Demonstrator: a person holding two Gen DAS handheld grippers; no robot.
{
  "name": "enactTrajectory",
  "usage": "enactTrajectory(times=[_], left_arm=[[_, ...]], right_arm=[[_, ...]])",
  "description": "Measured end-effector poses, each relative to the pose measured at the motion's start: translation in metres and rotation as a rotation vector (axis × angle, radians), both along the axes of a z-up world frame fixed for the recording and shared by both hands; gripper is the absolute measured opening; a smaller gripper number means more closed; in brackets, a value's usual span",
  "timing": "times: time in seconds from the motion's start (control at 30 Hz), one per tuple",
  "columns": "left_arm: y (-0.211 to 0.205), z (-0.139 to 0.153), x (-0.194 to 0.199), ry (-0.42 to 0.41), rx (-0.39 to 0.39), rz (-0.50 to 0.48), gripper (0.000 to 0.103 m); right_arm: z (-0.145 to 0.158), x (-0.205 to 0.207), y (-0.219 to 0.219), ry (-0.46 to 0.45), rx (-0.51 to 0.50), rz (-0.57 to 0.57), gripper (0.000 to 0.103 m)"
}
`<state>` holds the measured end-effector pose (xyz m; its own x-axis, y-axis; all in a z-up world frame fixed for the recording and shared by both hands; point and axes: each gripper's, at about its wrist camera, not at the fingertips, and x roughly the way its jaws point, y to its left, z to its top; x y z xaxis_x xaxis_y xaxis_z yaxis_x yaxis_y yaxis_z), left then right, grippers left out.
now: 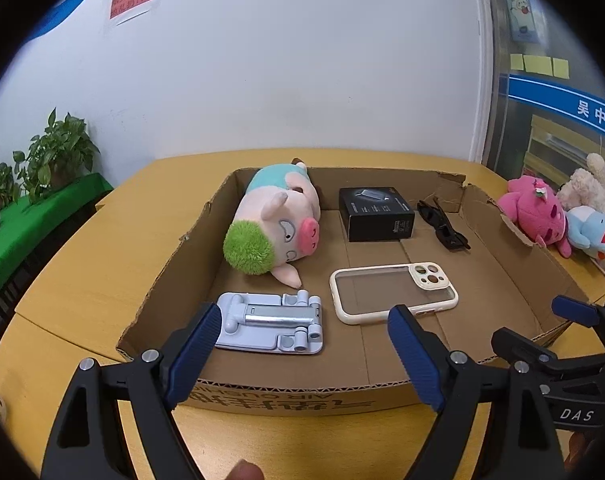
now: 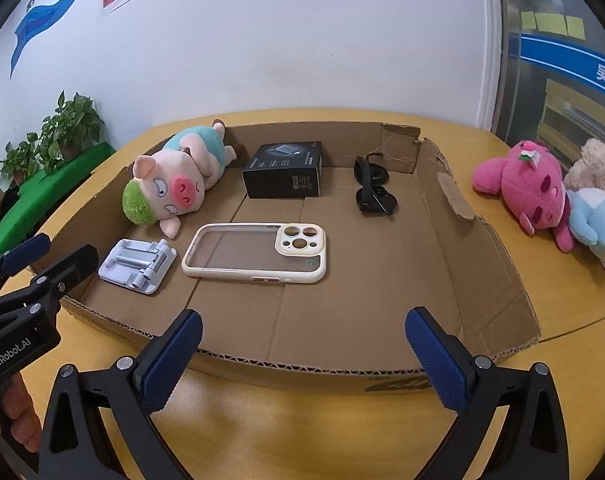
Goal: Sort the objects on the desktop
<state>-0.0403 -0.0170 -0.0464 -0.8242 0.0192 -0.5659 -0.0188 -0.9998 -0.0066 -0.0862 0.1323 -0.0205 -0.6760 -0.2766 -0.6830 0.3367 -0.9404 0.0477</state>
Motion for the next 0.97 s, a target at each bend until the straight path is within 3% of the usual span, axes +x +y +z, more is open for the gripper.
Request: enactTrajectory(times=[0.6,0.83,0.97], left_arm=[[0.019,0.001,0.009,-0.012,0.006,-0.042,0.09],[0.021,0.001,0.01,-0.029,0.023,-0.039,0.09],[0.02,0.005,0.018,0.005,-0.004,-0.002,0.09]], right_arm=[[0.007,0.008,0.016,-0.004,-0.017,-0.021,0.103],[0.007,0.011,0.017,0.006,-0.016,-0.024,0.103],[0.009,0.014,0.018,0.02,-0.007,-0.03,0.103]])
